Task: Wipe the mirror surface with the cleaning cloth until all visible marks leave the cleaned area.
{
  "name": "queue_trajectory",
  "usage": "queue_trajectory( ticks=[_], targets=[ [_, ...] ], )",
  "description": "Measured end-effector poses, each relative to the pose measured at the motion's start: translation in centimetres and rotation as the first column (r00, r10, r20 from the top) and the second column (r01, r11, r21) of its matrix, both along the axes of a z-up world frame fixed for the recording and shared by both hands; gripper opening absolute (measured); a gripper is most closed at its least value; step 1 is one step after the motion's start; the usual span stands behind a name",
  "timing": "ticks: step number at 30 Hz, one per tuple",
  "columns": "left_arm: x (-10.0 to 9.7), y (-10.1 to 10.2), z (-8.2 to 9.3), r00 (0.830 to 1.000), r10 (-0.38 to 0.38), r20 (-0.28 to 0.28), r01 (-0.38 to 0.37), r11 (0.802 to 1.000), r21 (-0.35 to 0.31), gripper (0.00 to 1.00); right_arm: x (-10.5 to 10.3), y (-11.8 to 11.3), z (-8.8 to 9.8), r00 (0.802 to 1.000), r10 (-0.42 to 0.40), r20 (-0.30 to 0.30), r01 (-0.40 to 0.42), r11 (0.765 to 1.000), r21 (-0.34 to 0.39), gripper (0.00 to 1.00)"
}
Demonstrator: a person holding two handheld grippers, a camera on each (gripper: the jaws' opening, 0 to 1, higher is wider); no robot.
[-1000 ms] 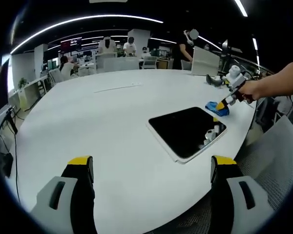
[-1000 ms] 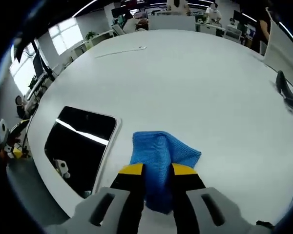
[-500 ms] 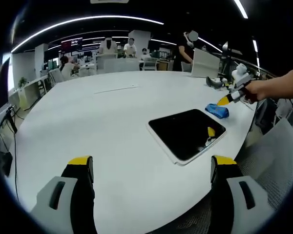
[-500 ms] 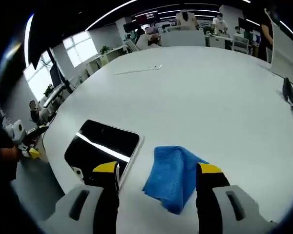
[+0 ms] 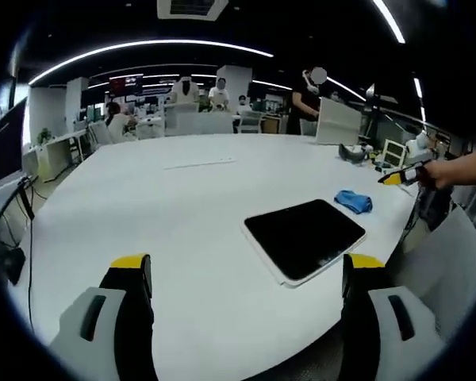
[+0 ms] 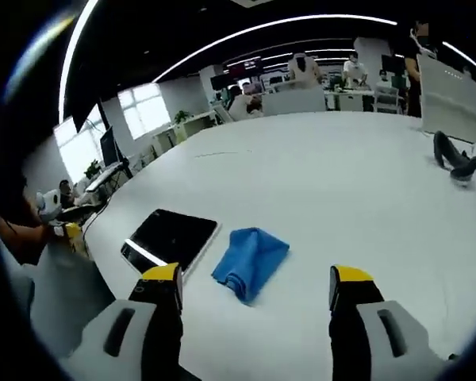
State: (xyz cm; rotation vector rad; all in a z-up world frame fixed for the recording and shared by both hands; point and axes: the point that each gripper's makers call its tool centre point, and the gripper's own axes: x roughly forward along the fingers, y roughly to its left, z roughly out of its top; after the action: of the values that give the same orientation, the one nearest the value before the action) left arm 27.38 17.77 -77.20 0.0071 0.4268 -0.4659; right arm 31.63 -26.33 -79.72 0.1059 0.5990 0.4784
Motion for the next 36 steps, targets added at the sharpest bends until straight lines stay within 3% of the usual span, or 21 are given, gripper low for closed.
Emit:
queue_trajectory(
  ticks=[1, 2, 3, 5, 6, 8, 9, 13, 16, 22, 27, 32, 34, 36],
  targets=[
    [-0.2, 0.0, -0.4, 1.000, -0.005, -0.006, 0.005, 1.000, 0.006, 0.99, 0.0, -0.5, 0.4, 0.999, 0.003, 0.047, -0.001, 0.999, -0.037, 0.68],
    [-0.5, 0.2, -0.7, 1.000, -0.011, -0.014, 0.011, 0.999, 0.031, 0.99, -0.3, -1.8, 0.3, 0.996, -0.057, 0.062, 0.063, 0.994, -0.090, 0.64],
    [-0.7, 0.3, -1.1, 1.000, -0.012, -0.019, 0.013, 0.999, 0.052, 0.99, -0.3, -2.1, 0.4, 0.993, -0.083, 0.079, 0.089, 0.993, -0.082, 0.64],
    [-0.7, 0.6, -0.9, 1.000, -0.002, -0.017, 0.002, 0.999, 0.035, 0.99, -1.2, -1.1, 0.2, 0.997, -0.069, 0.039, 0.068, 0.998, 0.012, 0.71],
    [-0.7, 0.8, -0.9, 1.000, 0.006, -0.016, -0.006, 0.999, 0.031, 0.99, -1.5, -1.0, 0.1, 0.998, -0.058, 0.040, 0.058, 0.998, 0.009, 0.76],
    [-0.9, 1.1, -0.6, 1.000, 0.022, -0.008, -0.022, 1.000, 0.012, 0.99, -1.6, -1.0, 0.2, 0.995, -0.039, 0.093, 0.044, 0.997, -0.060, 0.79],
    [-1.0, 1.3, -0.5, 1.000, 0.030, -0.003, -0.030, 1.000, 0.005, 0.99, -1.8, -0.4, 0.2, 0.994, -0.023, 0.103, 0.029, 0.998, -0.057, 0.80],
    [-1.5, 1.7, -0.4, 0.999, 0.046, -0.004, -0.046, 0.999, -0.022, 0.99, -2.4, 1.0, -0.5, 0.993, 0.040, 0.111, -0.028, 0.994, -0.110, 0.89],
    [-1.6, 1.5, -0.3, 0.999, 0.033, -0.007, -0.034, 0.999, -0.029, 0.99, -2.3, 1.2, -0.6, 0.992, 0.026, 0.127, -0.008, 0.991, -0.136, 0.98],
    [-0.9, 0.0, 0.1, 1.000, -0.018, 0.000, 0.018, 1.000, -0.016, 0.99, -3.1, 2.3, -0.6, 0.991, 0.044, 0.126, -0.027, 0.991, -0.134, 0.98],
    [0.4, -0.4, 1.2, 1.000, -0.008, 0.022, 0.009, 0.999, -0.044, 0.99, -3.4, 2.1, -0.7, 0.993, 0.043, 0.111, -0.027, 0.989, -0.145, 0.98],
    [0.2, -1.2, -0.1, 1.000, -0.028, -0.003, 0.028, 0.999, -0.035, 0.99, -3.6, 2.4, -0.8, 0.992, 0.065, 0.108, -0.047, 0.986, -0.161, 0.98],
    [0.0, -1.1, -0.4, 0.999, -0.031, -0.010, 0.031, 0.999, -0.023, 0.99, -3.5, 2.3, -0.4, 0.988, 0.057, 0.141, -0.029, 0.981, -0.193, 0.99],
    [0.0, -0.8, -0.7, 1.000, -0.026, -0.012, 0.026, 0.999, -0.026, 0.99, -3.5, 2.2, -0.6, 0.990, 0.034, 0.135, -0.009, 0.983, -0.182, 0.99]
  ],
)
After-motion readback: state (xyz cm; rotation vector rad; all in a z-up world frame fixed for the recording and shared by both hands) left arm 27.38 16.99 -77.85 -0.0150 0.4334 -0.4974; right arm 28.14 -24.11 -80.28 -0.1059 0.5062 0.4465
